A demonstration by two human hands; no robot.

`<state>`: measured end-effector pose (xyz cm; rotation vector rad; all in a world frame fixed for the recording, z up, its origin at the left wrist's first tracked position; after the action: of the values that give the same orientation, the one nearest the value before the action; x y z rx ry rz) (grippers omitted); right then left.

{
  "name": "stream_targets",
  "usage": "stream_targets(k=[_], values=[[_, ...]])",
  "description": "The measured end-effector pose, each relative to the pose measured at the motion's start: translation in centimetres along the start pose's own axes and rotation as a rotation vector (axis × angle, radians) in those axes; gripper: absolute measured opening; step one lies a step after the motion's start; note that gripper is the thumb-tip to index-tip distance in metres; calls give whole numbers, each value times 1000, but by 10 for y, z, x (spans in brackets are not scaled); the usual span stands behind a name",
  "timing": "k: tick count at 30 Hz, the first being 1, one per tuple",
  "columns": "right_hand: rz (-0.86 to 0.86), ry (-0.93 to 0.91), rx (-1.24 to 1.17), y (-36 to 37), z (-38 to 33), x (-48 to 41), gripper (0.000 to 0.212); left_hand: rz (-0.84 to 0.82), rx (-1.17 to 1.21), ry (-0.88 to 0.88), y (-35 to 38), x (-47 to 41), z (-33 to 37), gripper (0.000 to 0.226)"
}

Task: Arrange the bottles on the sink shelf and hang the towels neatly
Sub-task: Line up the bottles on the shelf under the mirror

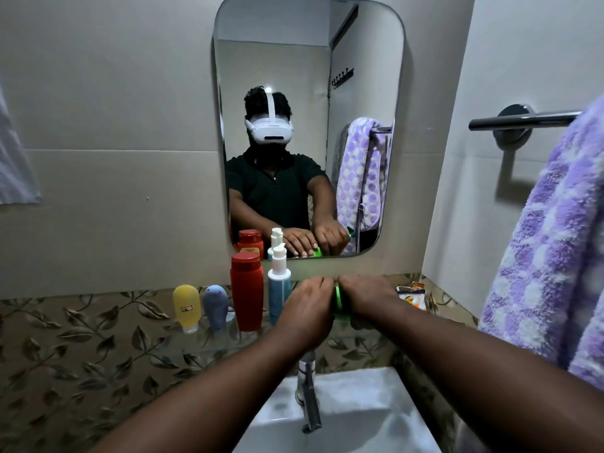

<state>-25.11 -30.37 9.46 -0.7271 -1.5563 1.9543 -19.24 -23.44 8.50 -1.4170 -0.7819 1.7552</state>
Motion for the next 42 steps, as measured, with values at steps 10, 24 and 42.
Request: stream_targets(k=[10, 24, 42], values=[[301, -258, 463, -57, -15, 17, 31, 8, 376, -214, 14, -22, -6, 59], [271, 123, -1220, 33, 43, -1, 53, 77, 787, -556, 54, 1, -40, 41], [229, 102, -1392, 54, 21, -48, 58, 188, 637, -710, 64, 21, -59, 56]])
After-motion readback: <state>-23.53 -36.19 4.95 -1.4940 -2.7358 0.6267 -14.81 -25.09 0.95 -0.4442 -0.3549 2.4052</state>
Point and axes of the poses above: each hand's wrist, its own x-axis away from the middle knuckle, its own y-axis out of the palm, z = x × y, the point moved 10 cm from there along -x, towards the middle knuckle, and after that the axes turned 1 degree about -x, right-handed, at the moved point
